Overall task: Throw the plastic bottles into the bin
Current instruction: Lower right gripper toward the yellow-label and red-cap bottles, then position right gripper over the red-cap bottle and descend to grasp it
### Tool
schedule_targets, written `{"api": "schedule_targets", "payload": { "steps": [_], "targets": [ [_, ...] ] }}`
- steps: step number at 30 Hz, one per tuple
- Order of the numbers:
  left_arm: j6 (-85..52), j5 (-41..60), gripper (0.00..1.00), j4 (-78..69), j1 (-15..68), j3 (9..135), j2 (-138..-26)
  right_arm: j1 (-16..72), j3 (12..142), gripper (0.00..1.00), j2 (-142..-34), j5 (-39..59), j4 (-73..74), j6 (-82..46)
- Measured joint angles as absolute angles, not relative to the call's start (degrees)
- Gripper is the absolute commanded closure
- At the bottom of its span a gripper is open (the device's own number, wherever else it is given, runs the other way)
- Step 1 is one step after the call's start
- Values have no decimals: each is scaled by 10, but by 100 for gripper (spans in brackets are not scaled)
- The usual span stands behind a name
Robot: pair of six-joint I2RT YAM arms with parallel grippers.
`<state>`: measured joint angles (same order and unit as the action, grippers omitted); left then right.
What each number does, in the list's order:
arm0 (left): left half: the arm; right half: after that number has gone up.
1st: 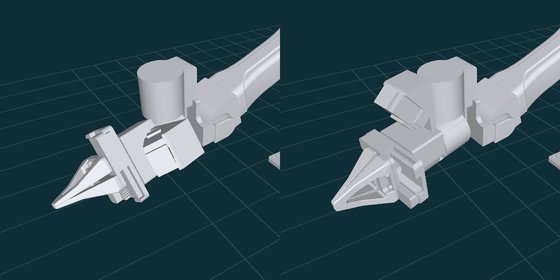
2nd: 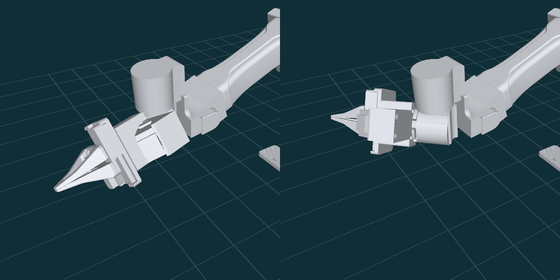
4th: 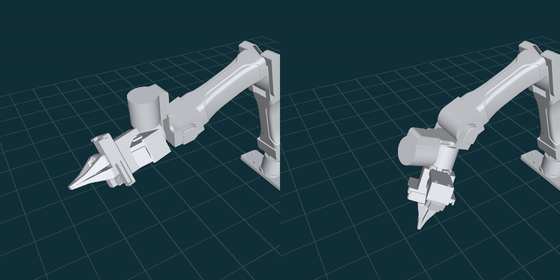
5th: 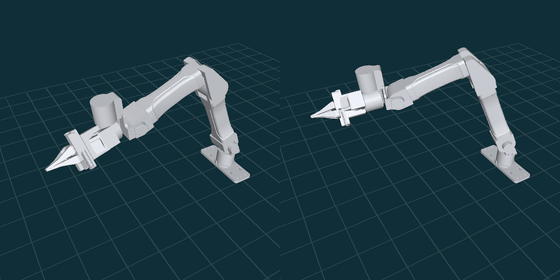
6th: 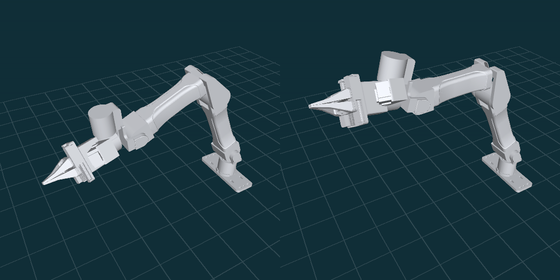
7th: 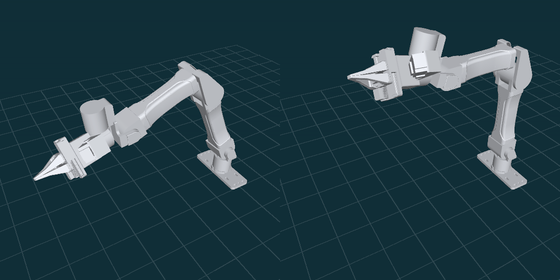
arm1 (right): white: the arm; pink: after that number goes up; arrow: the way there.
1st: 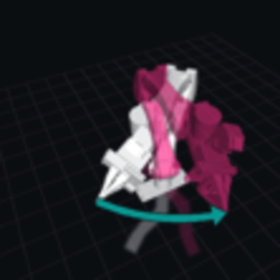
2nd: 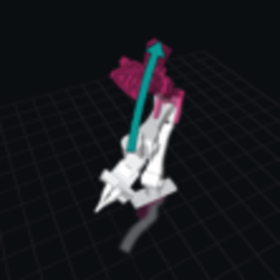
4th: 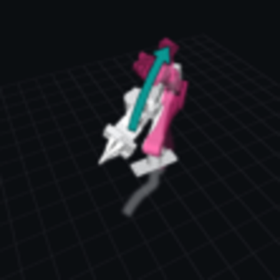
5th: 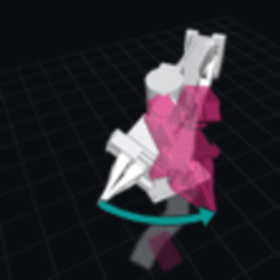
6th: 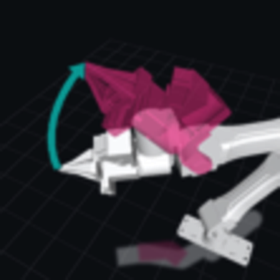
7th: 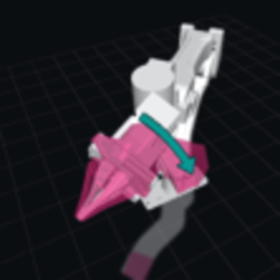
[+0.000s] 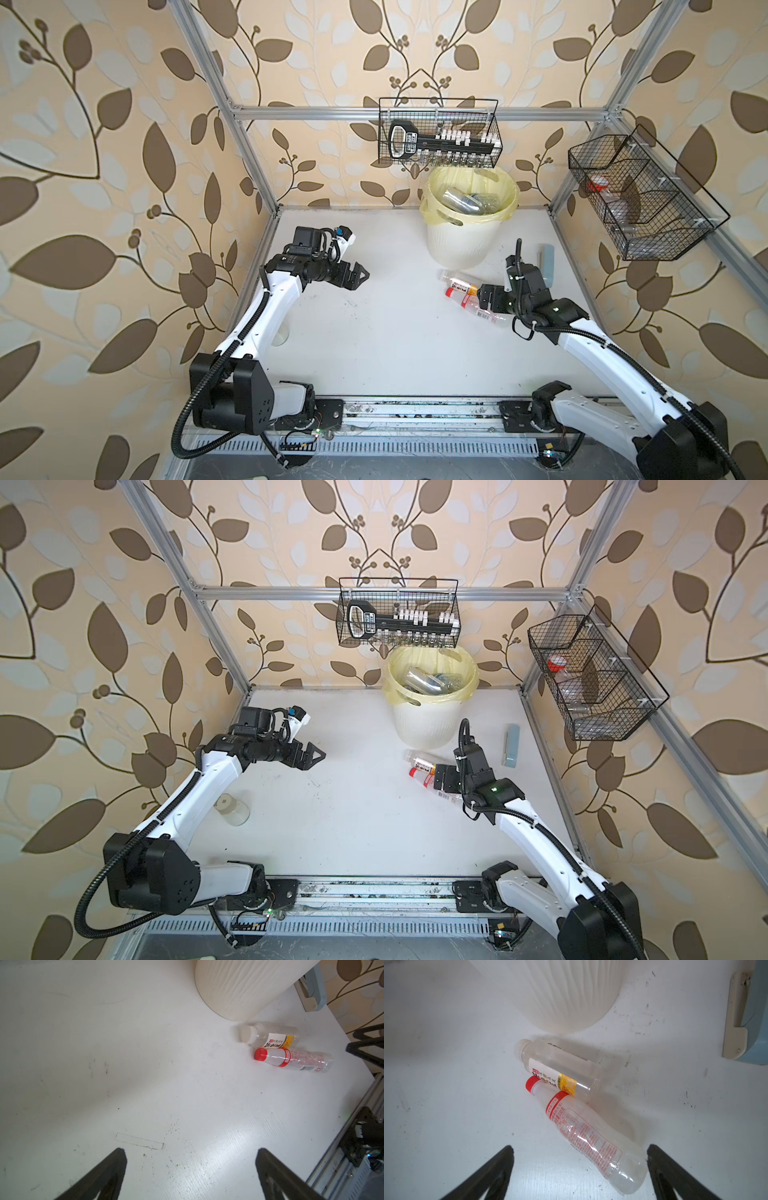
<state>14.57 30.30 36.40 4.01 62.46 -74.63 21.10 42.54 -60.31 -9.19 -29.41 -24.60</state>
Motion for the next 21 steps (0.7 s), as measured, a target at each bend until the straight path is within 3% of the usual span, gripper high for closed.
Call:
{"api": "schedule_targets", "payload": {
  "steps": [11,21],
  "targets": [
    [145,381,1,369,-27,624,-746,251,413,0,-704,-98,-269,-238],
    [135,349,1,354,-31,605,-728,260,389,0,-747,-98,-237,-232]
  ]
}}
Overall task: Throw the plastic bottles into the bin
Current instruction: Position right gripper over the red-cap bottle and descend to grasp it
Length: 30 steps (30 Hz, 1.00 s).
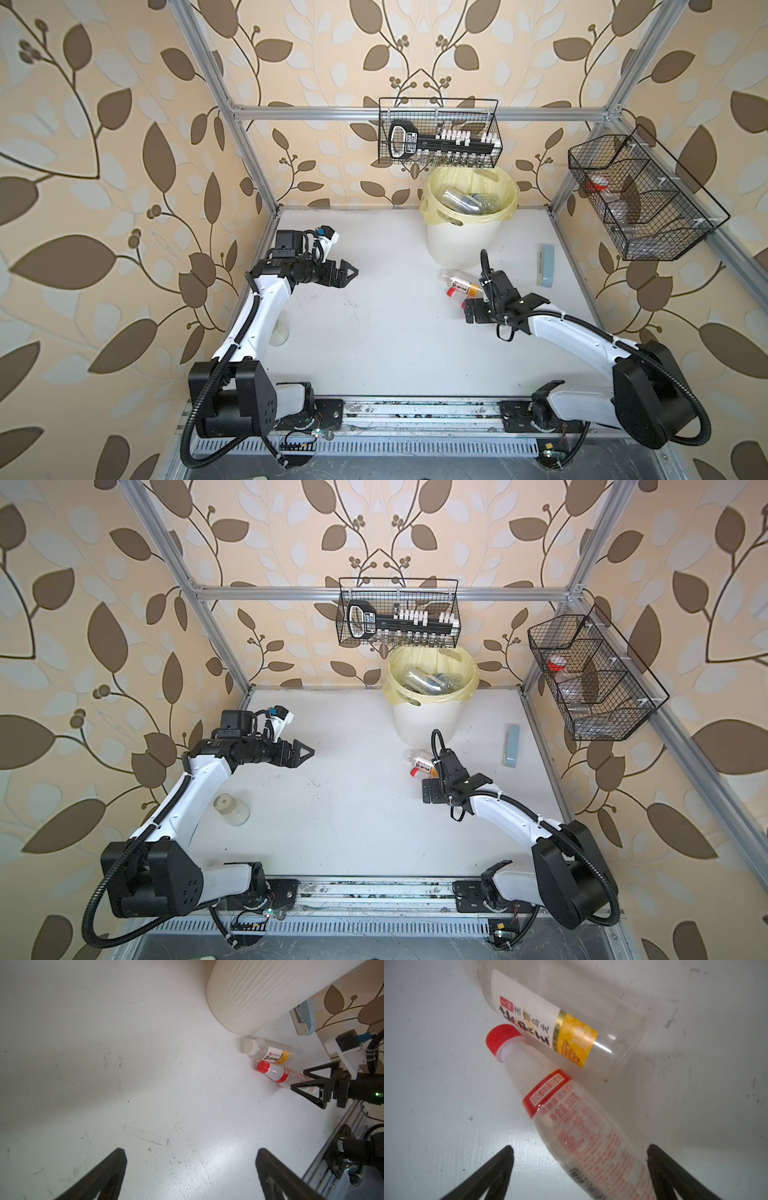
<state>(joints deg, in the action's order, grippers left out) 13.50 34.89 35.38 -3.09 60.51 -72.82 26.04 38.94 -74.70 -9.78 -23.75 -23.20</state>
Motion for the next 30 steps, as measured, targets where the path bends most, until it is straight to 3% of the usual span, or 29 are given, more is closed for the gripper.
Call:
{"api": "schedule_targets", "payload": {
  "steps": [13,16,20,22,26,30],
  "targets": [
    [133,340,1,349,-31,605,-728,358,361,9,-748,-126,-219,-262],
    [133,340,1,349,-31,605,-729,377,356,17,-752,-130,-211,-271],
    [133,340,1,349,-33,605,-729,393,356,39,-771,-134,-199,-284],
    [133,340,1,349,-35,605,-729,399,356,46,-778,-136,-197,-287],
    [133,340,1,349,-35,605,-729,414,356,54,-778,-142,-196,-293],
    [133,341,1,349,-36,605,-729,446,363,55,-747,-151,-224,-303]
  ]
}}
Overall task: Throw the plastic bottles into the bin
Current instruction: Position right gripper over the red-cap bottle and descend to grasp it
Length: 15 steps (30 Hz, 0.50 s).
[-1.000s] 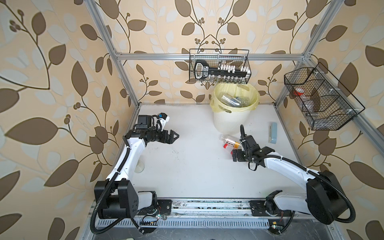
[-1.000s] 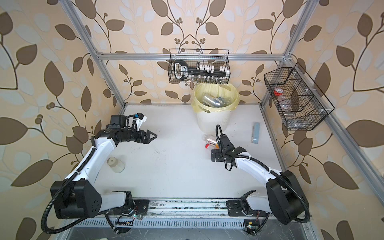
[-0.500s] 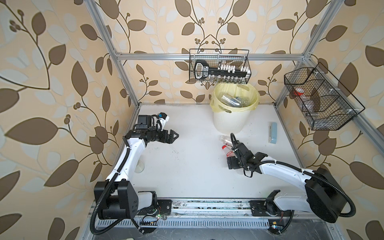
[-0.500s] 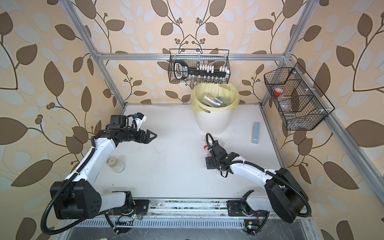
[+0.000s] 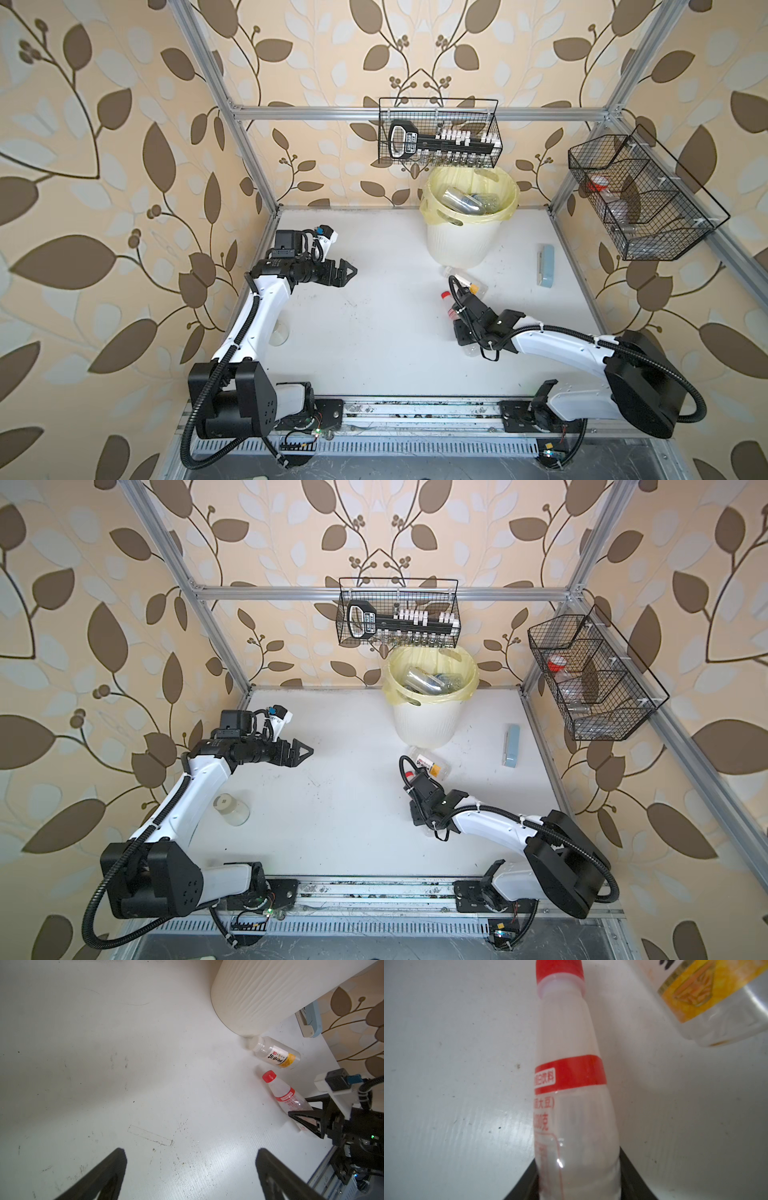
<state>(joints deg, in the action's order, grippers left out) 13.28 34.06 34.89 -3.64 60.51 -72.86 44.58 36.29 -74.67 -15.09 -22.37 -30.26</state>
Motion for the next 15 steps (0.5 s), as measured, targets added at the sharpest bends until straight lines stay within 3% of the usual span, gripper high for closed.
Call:
{"api": "schedule_targets", "payload": {
  "steps": [10,15],
  "targets": [
    [132,341,1,349,-38,605,-734,493,491,55,-494,-214,-280,-356],
    [132,341,1,349,-39,605,-736,482,560,55,-450,-265,-299,-362]
  ]
}}
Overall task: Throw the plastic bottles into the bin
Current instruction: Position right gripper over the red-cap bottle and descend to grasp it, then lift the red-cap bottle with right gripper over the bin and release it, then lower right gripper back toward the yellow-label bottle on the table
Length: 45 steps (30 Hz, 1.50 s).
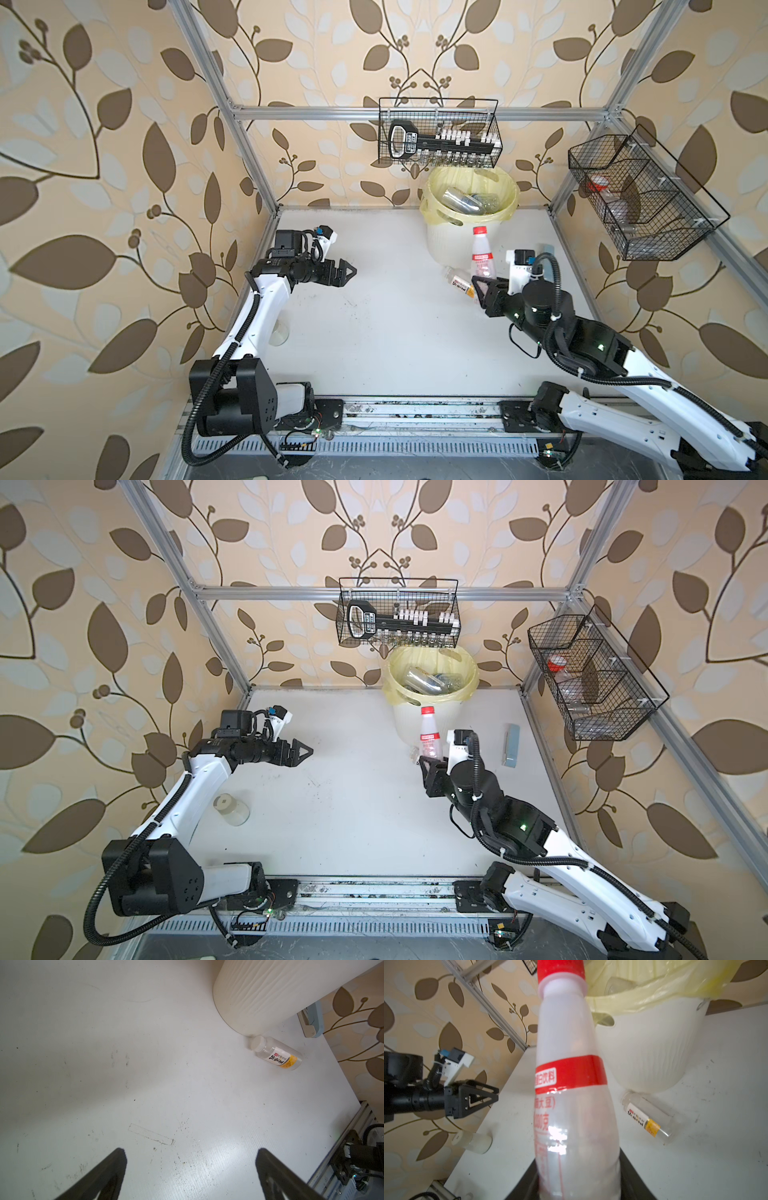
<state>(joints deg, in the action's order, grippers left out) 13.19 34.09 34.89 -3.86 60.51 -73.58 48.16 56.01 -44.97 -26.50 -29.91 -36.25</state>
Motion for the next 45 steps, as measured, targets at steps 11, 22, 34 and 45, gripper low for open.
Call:
{"api": "schedule_targets", "payload": {
  "steps": [11,22,34,45],
  "targets": [
    [130,341,1,349,-46,605,-736,427,670,56,-524,-315,-314,-310],
    [129,344,1,349,-46,605,-736,218,919,0,-861,-222,-164,-272],
    [121,372,1,347,-45,607,-764,211,865,0,-740,-182,-169,-279],
    [167,350,1,387,73,681,-792,190,697,0,-567,-159,-207,-285]
  ]
}}
